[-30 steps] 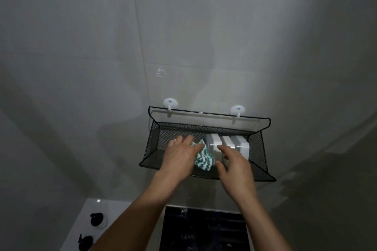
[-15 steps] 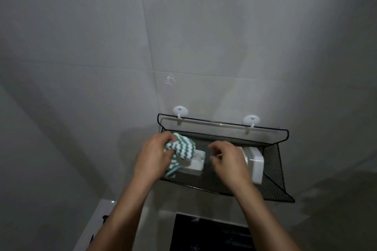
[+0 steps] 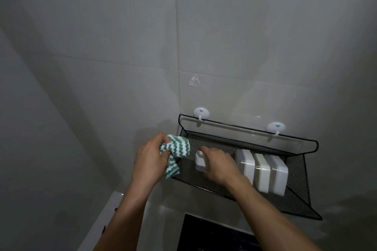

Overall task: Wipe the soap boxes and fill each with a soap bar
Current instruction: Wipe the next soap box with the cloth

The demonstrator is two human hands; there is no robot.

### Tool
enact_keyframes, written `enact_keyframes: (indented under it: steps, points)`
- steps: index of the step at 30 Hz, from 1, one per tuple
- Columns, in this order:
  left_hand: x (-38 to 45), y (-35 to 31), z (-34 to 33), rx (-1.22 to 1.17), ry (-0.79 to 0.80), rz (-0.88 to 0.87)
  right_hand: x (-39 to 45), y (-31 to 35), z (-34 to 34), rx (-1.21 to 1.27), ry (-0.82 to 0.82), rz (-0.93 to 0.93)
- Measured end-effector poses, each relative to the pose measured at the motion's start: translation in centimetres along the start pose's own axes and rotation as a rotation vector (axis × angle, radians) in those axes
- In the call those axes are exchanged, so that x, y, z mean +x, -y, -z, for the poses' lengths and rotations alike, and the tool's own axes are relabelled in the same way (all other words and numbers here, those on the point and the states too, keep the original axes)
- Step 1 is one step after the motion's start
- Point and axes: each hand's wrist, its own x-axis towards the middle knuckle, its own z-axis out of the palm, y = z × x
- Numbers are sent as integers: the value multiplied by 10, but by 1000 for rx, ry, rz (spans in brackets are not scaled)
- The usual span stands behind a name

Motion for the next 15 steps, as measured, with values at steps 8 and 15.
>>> enact_keyframes:
  steps: [8, 15]
  points:
    - [-1, 1, -3, -76, -23, -35, -2, -7, 23, 130, -114, -47]
    - [-9, -39, -8, -239, -92, -340, -45, -12, 59, 451, -277, 44]
